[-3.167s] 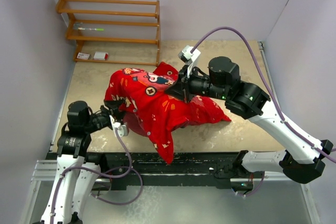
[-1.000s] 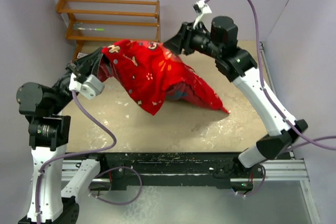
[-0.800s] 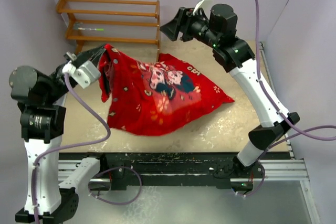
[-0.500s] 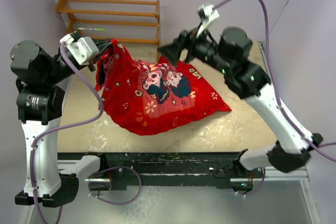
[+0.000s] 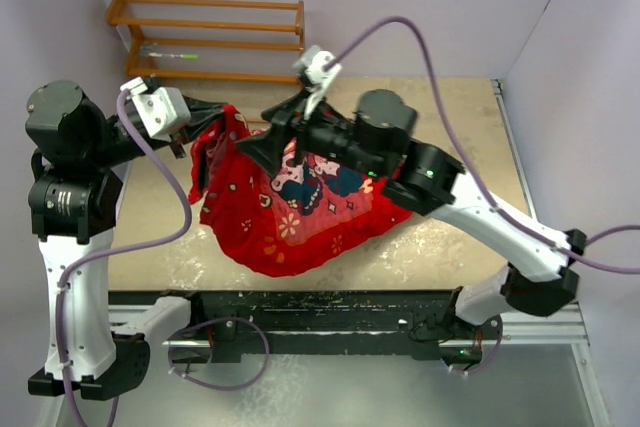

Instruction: Remove the pillowcase from the pillow

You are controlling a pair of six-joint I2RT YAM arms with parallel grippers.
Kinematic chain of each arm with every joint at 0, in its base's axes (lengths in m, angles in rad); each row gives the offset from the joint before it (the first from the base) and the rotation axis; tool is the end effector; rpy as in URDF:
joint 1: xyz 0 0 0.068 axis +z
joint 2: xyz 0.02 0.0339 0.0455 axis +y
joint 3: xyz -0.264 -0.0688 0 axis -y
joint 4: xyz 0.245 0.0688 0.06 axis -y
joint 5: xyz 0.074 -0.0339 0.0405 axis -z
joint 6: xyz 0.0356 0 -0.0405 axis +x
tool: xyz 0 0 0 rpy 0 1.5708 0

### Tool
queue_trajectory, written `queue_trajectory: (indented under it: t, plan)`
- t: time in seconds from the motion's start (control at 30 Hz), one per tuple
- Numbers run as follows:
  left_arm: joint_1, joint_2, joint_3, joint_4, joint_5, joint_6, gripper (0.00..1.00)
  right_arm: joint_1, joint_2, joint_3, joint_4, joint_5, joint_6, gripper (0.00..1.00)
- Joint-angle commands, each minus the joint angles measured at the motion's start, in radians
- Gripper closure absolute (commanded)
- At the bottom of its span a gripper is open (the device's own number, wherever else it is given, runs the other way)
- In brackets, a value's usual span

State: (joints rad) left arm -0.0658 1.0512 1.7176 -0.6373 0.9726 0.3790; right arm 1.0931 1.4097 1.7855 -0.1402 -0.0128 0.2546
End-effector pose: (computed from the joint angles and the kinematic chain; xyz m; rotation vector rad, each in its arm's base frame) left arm 0.1362 -0.0385 0.5440 1.0403 1.1841 -0.5006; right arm 0.1330 0.2578 0.5454 -0.5922 1.3002 1.1380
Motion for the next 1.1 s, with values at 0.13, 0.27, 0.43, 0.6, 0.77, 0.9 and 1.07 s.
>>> queue_trajectory:
  t: [0.13, 0.27, 0.43, 0.6, 0.77, 0.9, 1.07]
  plan:
    - [0.003, -0.06, 0.053, 0.004, 0.028, 0.092, 1.0, 0.002, 0.14, 0.205, -0.053, 0.028, -0.053, 0.29]
    - [0.003, -0.066, 0.05, -0.009, 0.046, 0.099, 1.0, 0.003, 0.152, 0.208, -0.035, 0.032, -0.056, 0.33]
    - [0.003, -0.072, 0.049, -0.017, 0.04, 0.113, 1.0, 0.004, 0.133, 0.194, -0.043, 0.031, -0.028, 0.58]
    - [0.003, -0.083, 0.033, -0.027, 0.038, 0.123, 1.0, 0.003, 0.132, 0.203, -0.025, 0.054, -0.02, 0.54]
    - [0.003, -0.087, 0.039, -0.023, 0.054, 0.085, 1.0, 0.006, 0.185, 0.248, -0.045, 0.09, -0.014, 0.43]
    - [0.003, -0.085, 0.058, -0.036, 0.053, 0.084, 1.0, 0.015, 0.194, 0.241, -0.051, 0.096, -0.022, 0.44]
    - [0.003, -0.086, 0.061, -0.038, 0.052, 0.089, 1.0, 0.021, 0.191, 0.232, -0.081, 0.13, -0.04, 0.55]
